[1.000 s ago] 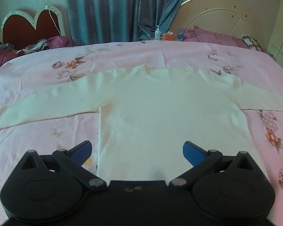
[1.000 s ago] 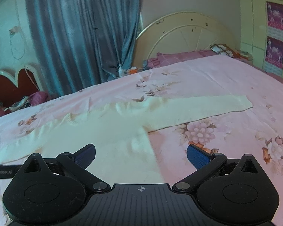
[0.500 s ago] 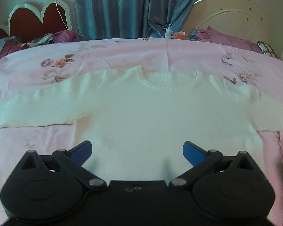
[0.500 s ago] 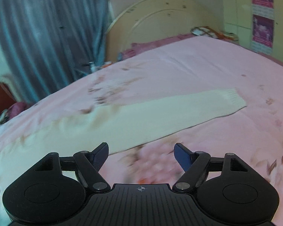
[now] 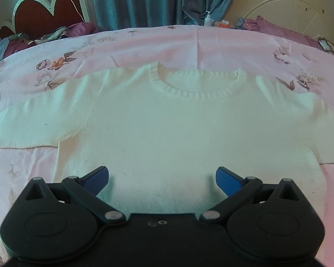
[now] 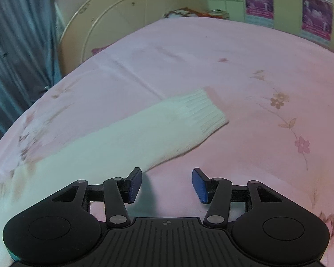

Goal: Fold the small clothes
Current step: 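Grasp the sweater sleeve cuff with the right gripper, then fold the held sleeve across the sweater body and open the right gripper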

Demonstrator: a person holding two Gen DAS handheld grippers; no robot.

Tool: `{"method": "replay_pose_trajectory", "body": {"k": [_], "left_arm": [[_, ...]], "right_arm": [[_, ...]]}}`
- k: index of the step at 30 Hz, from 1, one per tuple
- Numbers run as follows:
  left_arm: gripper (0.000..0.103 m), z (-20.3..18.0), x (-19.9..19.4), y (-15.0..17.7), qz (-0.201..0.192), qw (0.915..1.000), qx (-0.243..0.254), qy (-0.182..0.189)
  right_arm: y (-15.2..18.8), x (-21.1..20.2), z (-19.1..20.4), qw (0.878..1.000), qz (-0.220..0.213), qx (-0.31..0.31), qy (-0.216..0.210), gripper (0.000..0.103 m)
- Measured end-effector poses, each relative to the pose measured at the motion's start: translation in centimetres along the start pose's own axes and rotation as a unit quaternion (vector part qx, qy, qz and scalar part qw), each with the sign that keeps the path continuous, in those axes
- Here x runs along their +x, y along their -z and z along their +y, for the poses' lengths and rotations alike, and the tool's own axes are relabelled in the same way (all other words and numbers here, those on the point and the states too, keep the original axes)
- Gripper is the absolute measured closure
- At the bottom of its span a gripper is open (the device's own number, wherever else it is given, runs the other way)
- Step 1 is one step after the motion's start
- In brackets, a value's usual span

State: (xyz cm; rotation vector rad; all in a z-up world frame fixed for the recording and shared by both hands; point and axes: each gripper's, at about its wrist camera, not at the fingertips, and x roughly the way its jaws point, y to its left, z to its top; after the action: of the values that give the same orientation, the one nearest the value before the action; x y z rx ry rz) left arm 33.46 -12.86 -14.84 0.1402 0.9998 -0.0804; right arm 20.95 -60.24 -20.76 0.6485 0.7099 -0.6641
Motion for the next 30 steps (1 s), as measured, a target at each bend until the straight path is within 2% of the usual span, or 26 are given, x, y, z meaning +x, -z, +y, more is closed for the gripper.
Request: {"method": "replay_pose_trajectory", "body": {"k": [2, 3, 5, 10, 15, 20, 25, 30], "left_arm": [[0.001, 0.0, 0.3, 0.0, 0.005, 1.0, 0.0, -0.002], [0.001, 0.1, 0.3, 0.0, 0.006, 1.0, 0.001, -0.002], [0.001, 0.4, 0.4, 0.0, 0.005, 1.0, 0.002, -0.006], [0.003, 1.2, 0.3, -0.1, 0.0, 0.9999, 0.002, 0.011], [0.01, 2.3, 0.0, -0.4, -0.009, 0.9994, -0.007, 0.031], [0.01, 4.0, -0.8, -0.7, -0.03, 0.9987, -0.016, 0.037], [0.01, 6.8, -1.5, -1.2, -0.038, 0.9977, -0.037, 0.043], [0.009, 10.4, -2.2, -1.2, -0.056, 0.9964, -0.05, 0.038]], "right_arm": [[-0.8, 0.6, -0.4, 1.0, -0.008, 0.012, 0.001, 0.053], [-1.1, 0.9, -0.5, 1.0, -0.012, 0.018, 0.002, 0.057], [-1.5, 1.4, -0.5, 0.999, -0.018, 0.026, 0.006, 0.079], [-1.8, 1.2, -0.1, 0.999, -0.031, 0.03, -0.013, 0.097], [-2.0, -1.3, 2.2, 0.997, -0.064, 0.0, -0.053, 0.097], [-1.1, -4.5, 7.8, 0.988, -0.083, -0.049, -0.119, 0.098], [2.1, -7.4, 16.6, 0.97, -0.072, -0.098, -0.21, 0.098], [7.6, -9.2, 25.8, 0.947, -0.033, -0.143, -0.285, 0.098]]}}
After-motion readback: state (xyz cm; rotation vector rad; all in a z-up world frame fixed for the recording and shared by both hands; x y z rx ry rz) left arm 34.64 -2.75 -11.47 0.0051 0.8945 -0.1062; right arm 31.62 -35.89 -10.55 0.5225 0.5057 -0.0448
